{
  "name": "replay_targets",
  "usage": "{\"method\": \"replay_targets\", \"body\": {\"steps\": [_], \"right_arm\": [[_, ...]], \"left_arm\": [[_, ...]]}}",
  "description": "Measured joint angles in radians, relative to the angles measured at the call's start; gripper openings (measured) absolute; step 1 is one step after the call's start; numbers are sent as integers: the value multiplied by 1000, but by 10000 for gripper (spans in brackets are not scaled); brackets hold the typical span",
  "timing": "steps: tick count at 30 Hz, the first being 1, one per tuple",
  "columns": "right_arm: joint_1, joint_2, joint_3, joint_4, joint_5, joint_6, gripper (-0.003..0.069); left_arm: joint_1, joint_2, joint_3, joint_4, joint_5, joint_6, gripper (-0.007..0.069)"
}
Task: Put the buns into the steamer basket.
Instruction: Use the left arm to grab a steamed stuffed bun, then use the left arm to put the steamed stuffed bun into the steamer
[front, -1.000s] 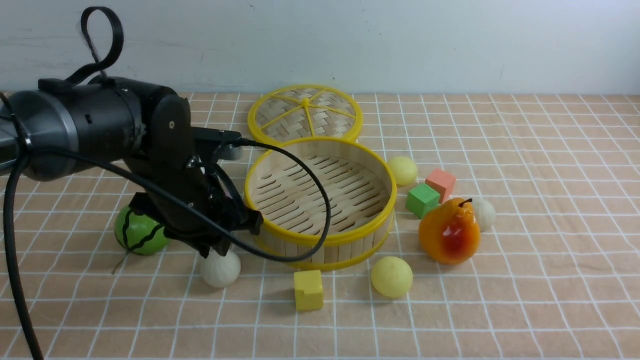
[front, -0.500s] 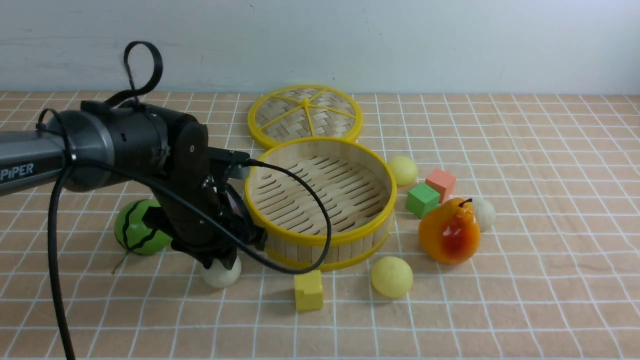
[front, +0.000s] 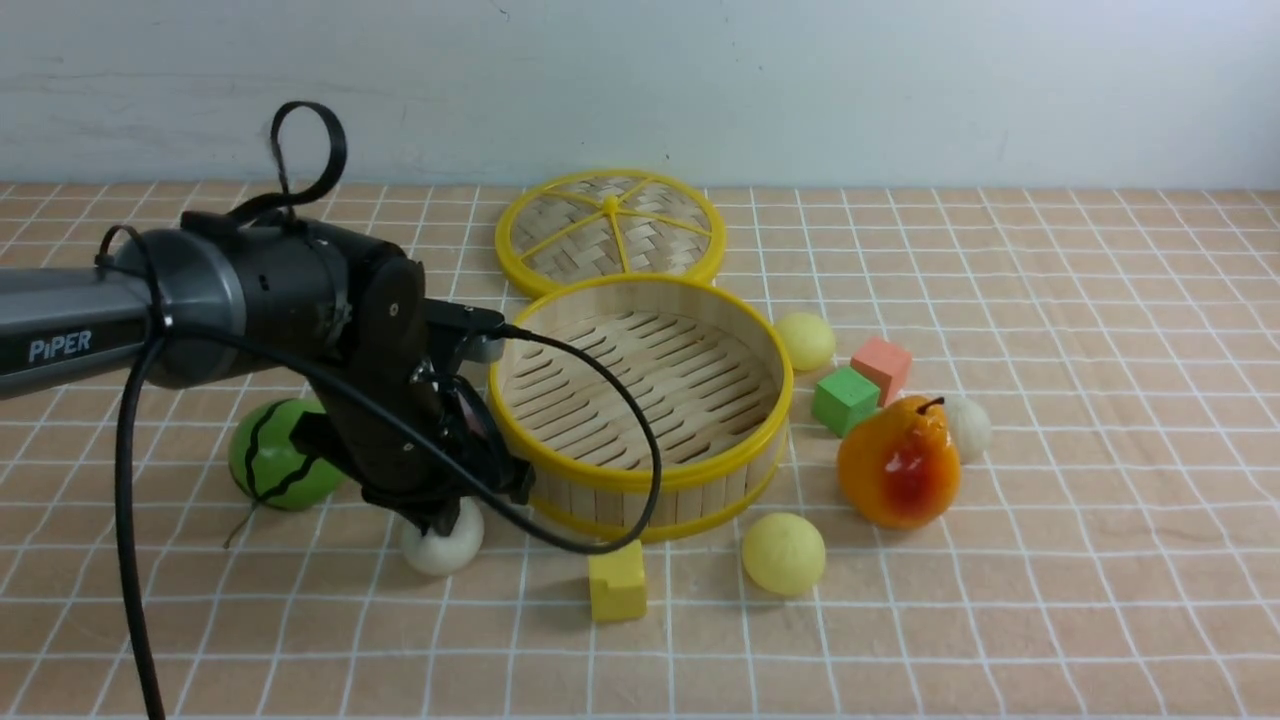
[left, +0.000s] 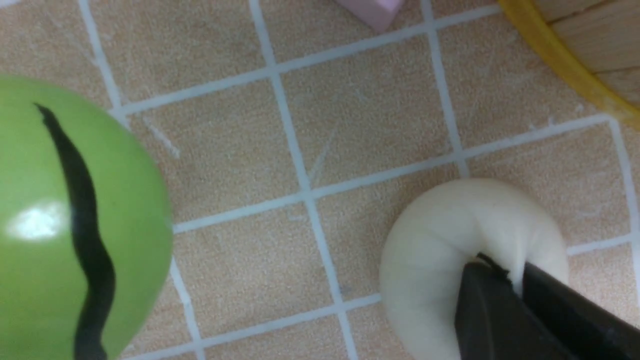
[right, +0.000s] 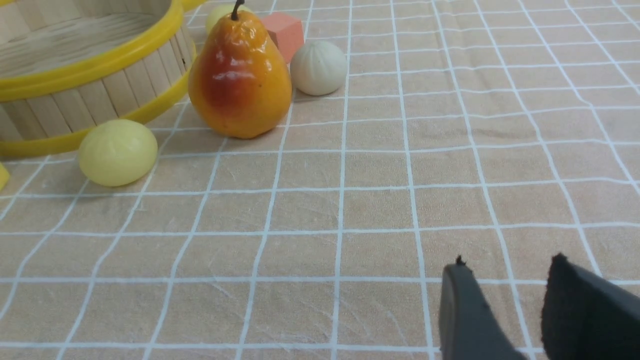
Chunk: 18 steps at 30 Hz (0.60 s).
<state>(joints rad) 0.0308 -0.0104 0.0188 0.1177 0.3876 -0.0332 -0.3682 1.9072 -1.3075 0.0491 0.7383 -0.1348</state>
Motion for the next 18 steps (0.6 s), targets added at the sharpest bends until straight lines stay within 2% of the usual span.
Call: {"method": "replay_targets", "body": {"steps": [5,10,14,18], "right_arm": [[0,0,0,0,0,0,239],[0,0,0,0,0,0,239],[0,0,0,0,0,0,239],[0,0,0,0,0,0,239]], "left_arm": [[-7,-39,-28,4,78,-13,-13],[-65,-155,-78,12,101,-17,-13],[-129,-170,-157,8,0,-16,-13],[-127,-65,-213,29,-94,-16,-13]]}}
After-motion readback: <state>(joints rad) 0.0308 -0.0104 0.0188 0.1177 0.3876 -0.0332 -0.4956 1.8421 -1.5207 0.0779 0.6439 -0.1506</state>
